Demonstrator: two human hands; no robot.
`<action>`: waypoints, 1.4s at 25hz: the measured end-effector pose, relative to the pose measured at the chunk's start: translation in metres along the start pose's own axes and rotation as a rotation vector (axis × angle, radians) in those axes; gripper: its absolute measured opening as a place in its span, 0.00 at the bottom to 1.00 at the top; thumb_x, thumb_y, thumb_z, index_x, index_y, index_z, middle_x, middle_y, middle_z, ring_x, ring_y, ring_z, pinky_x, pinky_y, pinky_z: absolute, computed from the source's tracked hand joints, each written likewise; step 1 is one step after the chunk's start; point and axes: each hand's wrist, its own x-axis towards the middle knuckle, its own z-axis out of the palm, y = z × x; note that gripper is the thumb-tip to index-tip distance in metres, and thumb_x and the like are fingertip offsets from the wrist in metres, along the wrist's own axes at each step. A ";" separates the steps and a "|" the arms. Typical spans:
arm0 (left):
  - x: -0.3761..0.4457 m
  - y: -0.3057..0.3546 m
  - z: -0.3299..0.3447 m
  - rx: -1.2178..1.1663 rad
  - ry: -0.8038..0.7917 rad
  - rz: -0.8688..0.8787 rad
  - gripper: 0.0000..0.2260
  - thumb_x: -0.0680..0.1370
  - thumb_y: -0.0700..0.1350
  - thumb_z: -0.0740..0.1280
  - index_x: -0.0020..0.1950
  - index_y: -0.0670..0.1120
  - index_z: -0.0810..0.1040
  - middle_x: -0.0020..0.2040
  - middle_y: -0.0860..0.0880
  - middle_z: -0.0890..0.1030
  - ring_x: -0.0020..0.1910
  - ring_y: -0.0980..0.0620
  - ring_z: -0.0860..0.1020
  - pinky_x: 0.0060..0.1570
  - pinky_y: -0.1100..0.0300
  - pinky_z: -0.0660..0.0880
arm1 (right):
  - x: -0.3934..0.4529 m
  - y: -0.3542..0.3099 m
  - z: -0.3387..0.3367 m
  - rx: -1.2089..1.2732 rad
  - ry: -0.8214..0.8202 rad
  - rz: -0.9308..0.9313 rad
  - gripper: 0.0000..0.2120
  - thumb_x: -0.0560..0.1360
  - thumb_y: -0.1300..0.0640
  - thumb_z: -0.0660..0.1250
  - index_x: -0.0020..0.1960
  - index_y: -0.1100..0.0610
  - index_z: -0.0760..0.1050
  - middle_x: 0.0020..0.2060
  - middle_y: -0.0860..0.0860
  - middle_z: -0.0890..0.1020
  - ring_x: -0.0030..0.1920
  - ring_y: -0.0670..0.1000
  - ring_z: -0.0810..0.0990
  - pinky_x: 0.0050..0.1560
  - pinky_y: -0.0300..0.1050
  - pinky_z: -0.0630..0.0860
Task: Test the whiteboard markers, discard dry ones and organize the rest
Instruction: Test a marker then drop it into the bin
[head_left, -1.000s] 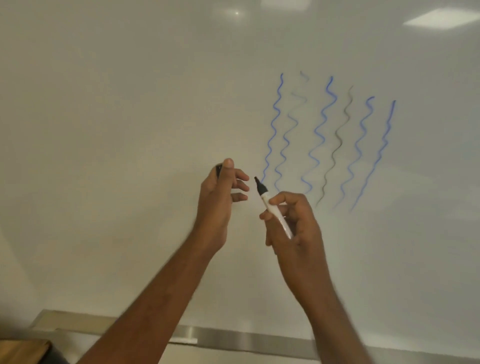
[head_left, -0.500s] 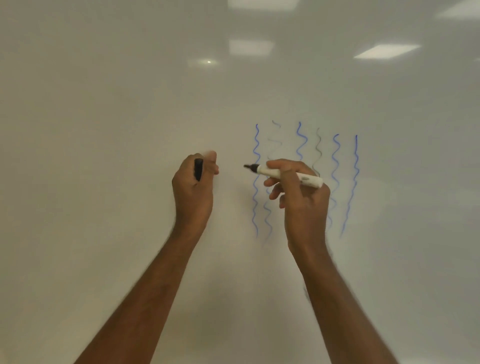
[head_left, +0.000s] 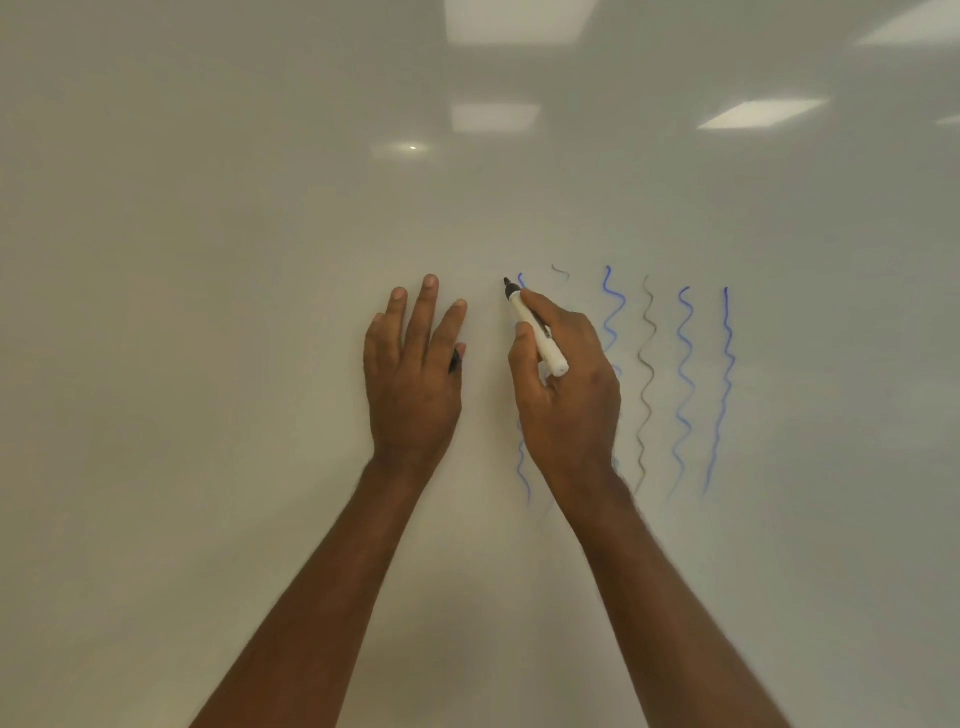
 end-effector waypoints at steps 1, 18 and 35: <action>-0.001 0.000 0.000 -0.002 0.003 0.000 0.18 0.85 0.43 0.60 0.76 0.47 0.71 0.79 0.42 0.66 0.79 0.38 0.63 0.75 0.42 0.61 | -0.002 0.003 0.000 -0.001 -0.020 -0.012 0.16 0.82 0.50 0.61 0.68 0.50 0.78 0.55 0.43 0.82 0.51 0.45 0.82 0.46 0.45 0.80; -0.015 0.003 0.003 -0.003 0.002 0.002 0.19 0.85 0.43 0.58 0.77 0.46 0.70 0.79 0.42 0.65 0.79 0.38 0.61 0.76 0.39 0.60 | -0.075 0.041 -0.008 -0.088 -0.064 -0.046 0.15 0.77 0.53 0.65 0.61 0.53 0.82 0.45 0.41 0.81 0.36 0.42 0.77 0.36 0.34 0.73; -0.055 0.013 0.004 -0.156 -0.069 -0.020 0.16 0.85 0.45 0.61 0.70 0.42 0.75 0.78 0.40 0.67 0.79 0.37 0.62 0.78 0.40 0.56 | -0.149 0.076 -0.025 -0.183 -0.184 -0.124 0.13 0.73 0.60 0.68 0.56 0.55 0.84 0.43 0.45 0.82 0.37 0.44 0.79 0.34 0.36 0.74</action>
